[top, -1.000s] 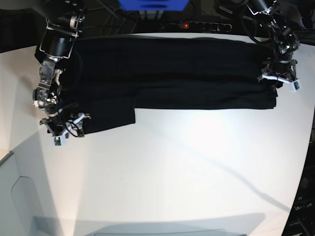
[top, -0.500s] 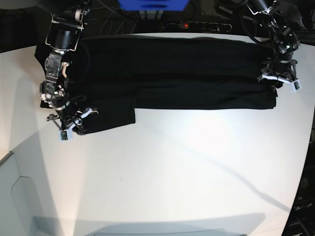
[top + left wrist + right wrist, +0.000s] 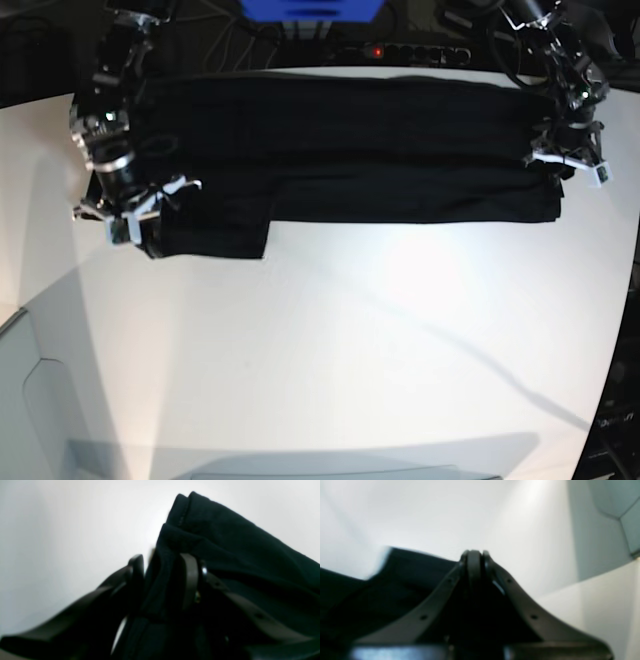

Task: Fold the T-shirt properly
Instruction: 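Open the right gripper and tuck the hanging sleeve onto the strip, then regrasp the strip ends with both grippers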

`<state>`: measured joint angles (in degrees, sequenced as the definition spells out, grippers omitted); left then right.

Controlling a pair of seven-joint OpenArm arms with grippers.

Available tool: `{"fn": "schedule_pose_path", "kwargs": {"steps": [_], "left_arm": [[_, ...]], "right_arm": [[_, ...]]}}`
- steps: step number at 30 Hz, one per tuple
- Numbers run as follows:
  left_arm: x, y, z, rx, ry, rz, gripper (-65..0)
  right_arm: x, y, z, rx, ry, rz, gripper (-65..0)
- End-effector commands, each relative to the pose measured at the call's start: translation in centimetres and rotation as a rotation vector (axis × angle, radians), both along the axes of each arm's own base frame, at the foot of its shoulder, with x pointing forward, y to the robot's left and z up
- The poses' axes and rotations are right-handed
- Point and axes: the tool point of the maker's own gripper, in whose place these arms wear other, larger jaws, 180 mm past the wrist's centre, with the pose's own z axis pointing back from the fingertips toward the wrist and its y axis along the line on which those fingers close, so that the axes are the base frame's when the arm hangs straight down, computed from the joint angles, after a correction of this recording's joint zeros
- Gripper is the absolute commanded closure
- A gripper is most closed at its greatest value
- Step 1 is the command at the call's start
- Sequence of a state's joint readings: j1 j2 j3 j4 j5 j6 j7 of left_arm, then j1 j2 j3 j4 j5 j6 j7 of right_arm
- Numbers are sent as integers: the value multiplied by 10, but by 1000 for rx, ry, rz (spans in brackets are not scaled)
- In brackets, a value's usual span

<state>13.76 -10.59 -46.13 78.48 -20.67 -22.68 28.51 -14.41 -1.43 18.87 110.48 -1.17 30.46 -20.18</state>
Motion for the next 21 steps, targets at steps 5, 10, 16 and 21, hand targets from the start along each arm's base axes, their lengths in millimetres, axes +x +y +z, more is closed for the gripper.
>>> {"fn": "schedule_pose_path", "kwargs": {"steps": [5, 10, 16, 21], "left_arm": [[6, 6, 11, 26, -24, -6, -226], [6, 8, 12, 29, -27, -6, -226], [7, 8, 13, 29, -28, -6, -226], [7, 8, 13, 31, -28, -7, -226]], "right_arm": [[-33, 4, 12, 5, -18, 16, 0], [-68, -8, 0, 58, -3, -31, 0], [-92, -27, -6, 41, 18, -82, 0], [-101, -50, -14, 34, 41, -151, 0]]}}
